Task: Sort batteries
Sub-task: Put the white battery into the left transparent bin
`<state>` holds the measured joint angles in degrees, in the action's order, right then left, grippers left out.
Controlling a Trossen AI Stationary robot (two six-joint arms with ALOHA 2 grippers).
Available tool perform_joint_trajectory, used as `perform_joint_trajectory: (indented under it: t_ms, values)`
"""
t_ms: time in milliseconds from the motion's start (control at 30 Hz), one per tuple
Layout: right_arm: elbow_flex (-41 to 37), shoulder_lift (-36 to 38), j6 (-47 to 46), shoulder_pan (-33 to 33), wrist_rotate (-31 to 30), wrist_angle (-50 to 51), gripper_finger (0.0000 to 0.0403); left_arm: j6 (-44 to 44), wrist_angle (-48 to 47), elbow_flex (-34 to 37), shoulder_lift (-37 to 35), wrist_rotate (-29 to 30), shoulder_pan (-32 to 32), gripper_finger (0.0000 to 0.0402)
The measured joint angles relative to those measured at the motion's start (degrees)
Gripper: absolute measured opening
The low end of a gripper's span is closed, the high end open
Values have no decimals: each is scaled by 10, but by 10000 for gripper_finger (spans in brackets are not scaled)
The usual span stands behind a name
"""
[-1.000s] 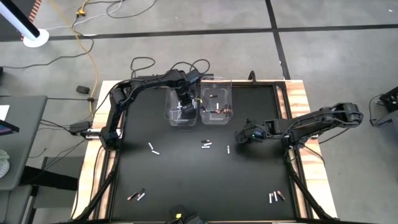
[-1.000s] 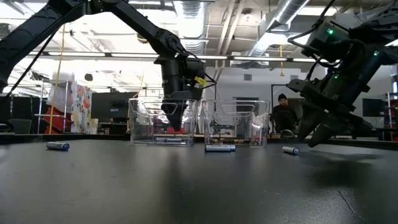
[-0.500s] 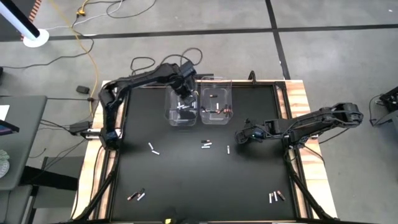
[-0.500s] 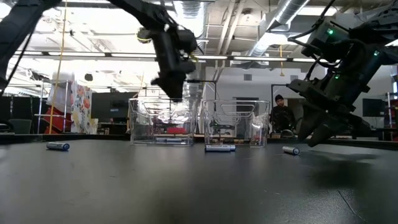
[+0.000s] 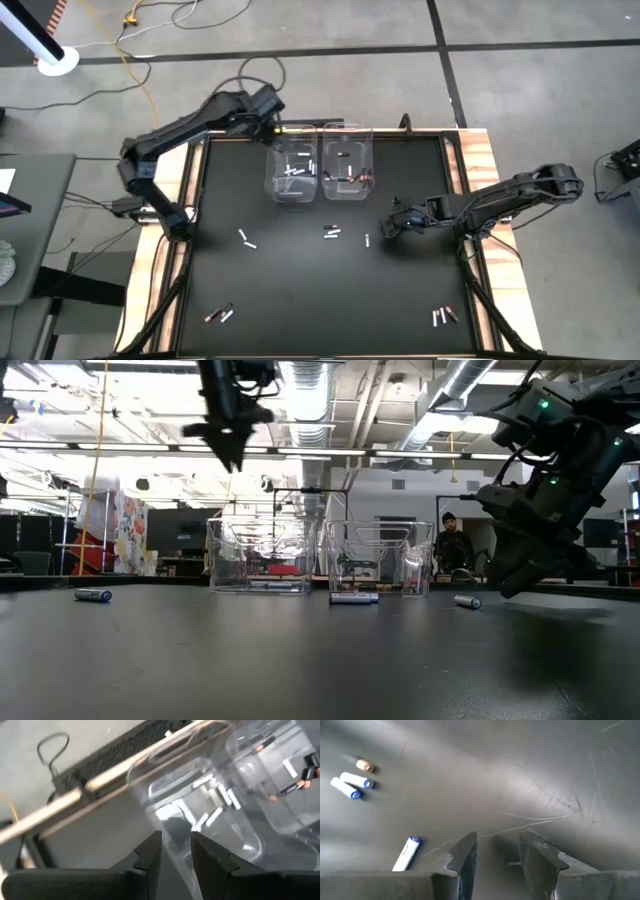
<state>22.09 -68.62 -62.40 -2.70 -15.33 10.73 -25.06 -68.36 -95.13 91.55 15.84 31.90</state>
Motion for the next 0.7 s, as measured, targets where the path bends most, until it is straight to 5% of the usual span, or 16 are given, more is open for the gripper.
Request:
perform_joint_trajectory:
  t_ms: [467,700]
  values:
    - [0,0,16,-50,1,0,163,-375,-25,333,-201,19,-124,98]
    - [0,0,30,-68,1,1,163,-563,27,441,-243,6,-210,98]
